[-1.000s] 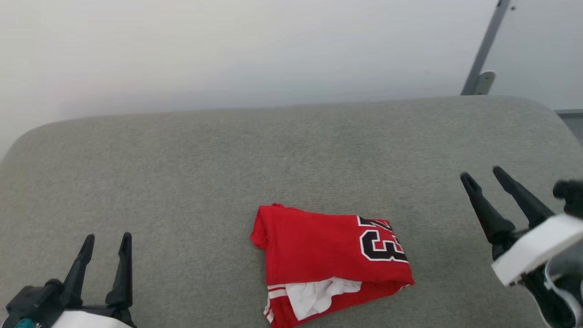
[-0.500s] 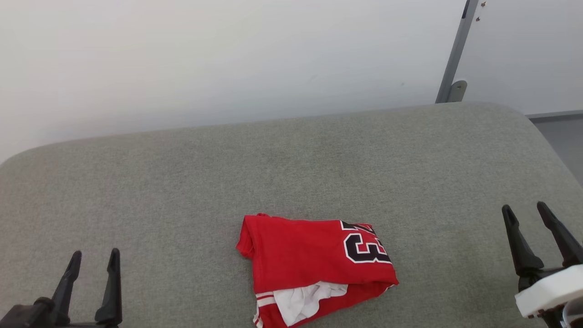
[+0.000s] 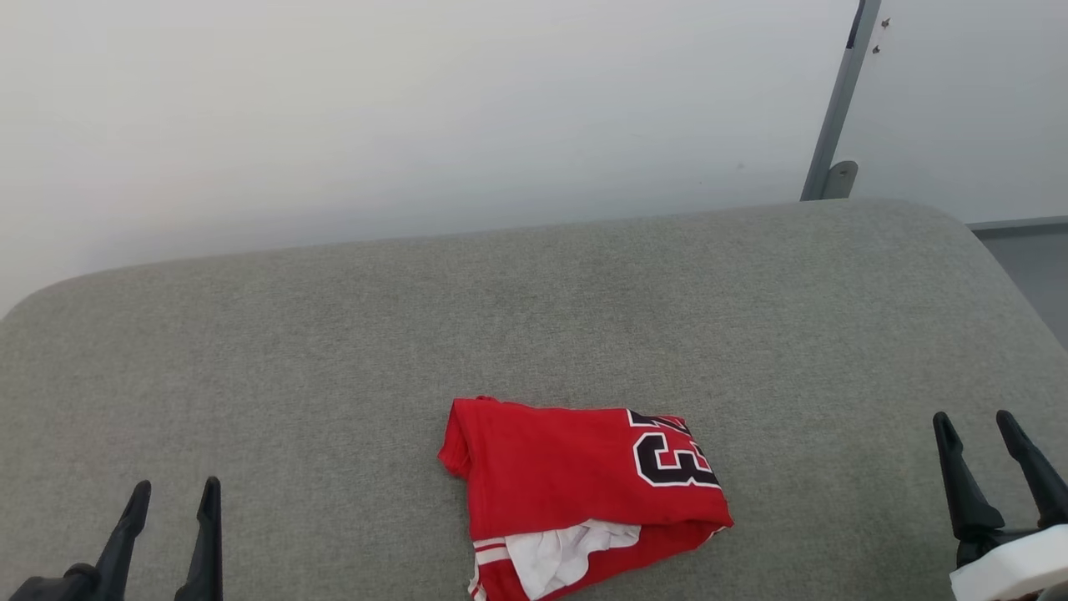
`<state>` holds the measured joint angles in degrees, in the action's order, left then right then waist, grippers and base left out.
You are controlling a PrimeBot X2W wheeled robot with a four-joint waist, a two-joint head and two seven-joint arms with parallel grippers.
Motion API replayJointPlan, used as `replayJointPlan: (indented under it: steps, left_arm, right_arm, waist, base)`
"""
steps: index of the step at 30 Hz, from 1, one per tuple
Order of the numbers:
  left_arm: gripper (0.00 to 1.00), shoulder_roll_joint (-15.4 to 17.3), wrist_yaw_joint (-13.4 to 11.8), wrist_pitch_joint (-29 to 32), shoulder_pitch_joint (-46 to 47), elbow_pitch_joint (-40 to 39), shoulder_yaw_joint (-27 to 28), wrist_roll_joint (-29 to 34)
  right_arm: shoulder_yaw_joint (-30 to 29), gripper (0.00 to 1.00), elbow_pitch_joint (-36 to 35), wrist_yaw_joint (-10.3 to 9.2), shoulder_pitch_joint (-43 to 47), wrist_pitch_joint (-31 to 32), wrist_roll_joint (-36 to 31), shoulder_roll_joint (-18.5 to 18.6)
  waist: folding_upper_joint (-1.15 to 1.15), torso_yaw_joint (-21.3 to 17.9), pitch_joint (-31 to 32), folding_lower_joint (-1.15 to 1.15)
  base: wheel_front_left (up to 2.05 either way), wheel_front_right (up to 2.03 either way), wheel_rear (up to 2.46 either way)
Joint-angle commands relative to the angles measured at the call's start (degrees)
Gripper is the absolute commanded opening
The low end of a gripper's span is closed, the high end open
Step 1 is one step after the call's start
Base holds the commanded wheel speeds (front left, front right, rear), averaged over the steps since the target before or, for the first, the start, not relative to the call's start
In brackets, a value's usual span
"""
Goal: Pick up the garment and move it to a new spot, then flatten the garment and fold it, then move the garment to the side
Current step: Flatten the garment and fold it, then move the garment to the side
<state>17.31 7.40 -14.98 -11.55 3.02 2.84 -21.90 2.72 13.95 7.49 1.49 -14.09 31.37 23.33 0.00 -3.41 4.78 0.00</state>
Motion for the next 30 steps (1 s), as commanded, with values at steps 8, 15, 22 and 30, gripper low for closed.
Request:
replayJointPlan:
  steps: [8,15,22,30]
  left_arm:
    - [1.0,-0.54,0.1,-0.27,-0.17,1.52,-0.37,-1.12]
    - [1.0,-0.63,0.11,-0.27,0.72,2.08,-0.72,-1.12]
    - [1.0,-0.8,0.11,-0.27,1.11,2.33,-0.87,-1.23]
    - [1.0,-1.23,0.11,-0.27,1.7,1.94,-1.22,-1.01]
  right_arm:
    - [0.3,1.0,-0.39,0.01,1.6,-1.1,0.05,-1.52]
    - [1.58,1.0,-0.7,0.01,0.95,-1.12,-0.15,-1.56]
    - [1.47,1.0,-1.18,0.01,0.61,-1.13,-0.1,-1.92]
    - [1.83,1.0,-1.86,0.01,0.49,-1.14,-0.57,-2.47]
  waist:
    - [0.0,0.66,0.0,0.0]
    - [0.0,0.8,-0.21,0.0]
    - [0.0,1.26,-0.21,0.0]
    - [0.0,2.09,-0.49,0.0]
  base:
    - [0.0,0.0,0.0]
    - [0.0,0.0,0.0]
    - [0.0,0.0,0.0]
    - [0.0,0.0,0.0]
